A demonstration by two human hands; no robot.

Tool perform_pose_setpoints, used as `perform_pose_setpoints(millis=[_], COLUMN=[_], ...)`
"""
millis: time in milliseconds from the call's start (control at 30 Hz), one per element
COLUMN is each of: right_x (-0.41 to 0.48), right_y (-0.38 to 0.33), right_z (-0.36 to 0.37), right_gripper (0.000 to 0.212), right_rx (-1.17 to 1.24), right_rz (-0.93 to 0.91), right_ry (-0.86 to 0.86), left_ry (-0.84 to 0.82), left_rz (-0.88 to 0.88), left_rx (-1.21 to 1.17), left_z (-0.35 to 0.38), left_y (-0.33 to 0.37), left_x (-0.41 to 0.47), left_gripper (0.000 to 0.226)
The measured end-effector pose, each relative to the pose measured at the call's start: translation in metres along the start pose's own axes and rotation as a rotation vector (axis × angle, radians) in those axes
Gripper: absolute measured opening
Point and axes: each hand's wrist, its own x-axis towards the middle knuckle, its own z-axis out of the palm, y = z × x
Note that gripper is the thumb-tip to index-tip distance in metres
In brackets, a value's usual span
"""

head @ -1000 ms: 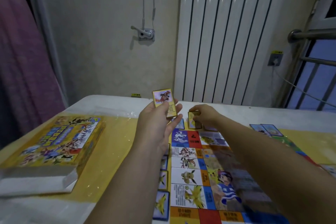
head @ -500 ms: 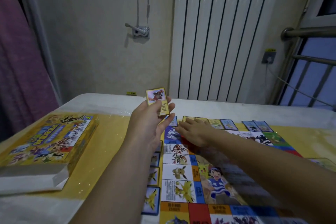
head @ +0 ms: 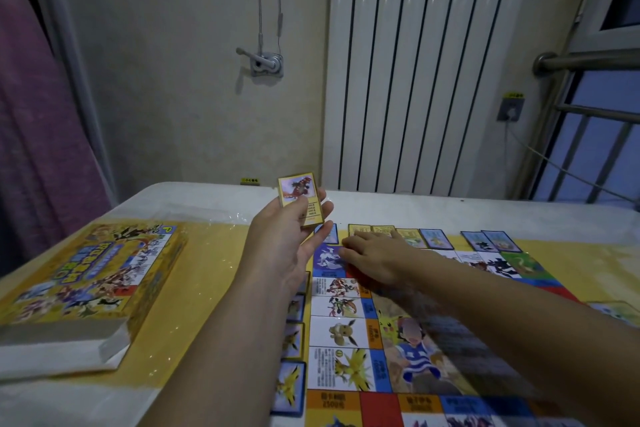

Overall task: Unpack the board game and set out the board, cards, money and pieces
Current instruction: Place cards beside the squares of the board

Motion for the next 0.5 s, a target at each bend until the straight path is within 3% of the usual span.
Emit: perform_pose_setpoints(millis=[233,333,400,500], right_x=[-0.003,-0.004,-0.011,-0.031], right_y=[0.004,0.005,0.005,0.005], right_z=[-0.001,-0.006,-0.018,-0.045], right_gripper=[0.059,0.059,0.055,0.044], right_rx=[0.006,0.048,0.189,0.599], right_rz=[-0.013,-0.023,-0.050,-0.084], right_ry=[-0.024,0.047,0.180,0.339], left_ry=[-0.016,-0.040,-0.060,-0.119], left_rz=[-0.028,-0.080,-0.111,-0.116], left_rx=[0.010,0.009,0.025,0.142], left_z=[0.002,0.001,-0.001,-0.003], left_y=[-0.002,-0.002,-0.003,-0.003], left_x=[-0.002,-0.002,-0.003,-0.003], left_gripper=[0.017,0.019,0.022,0.027])
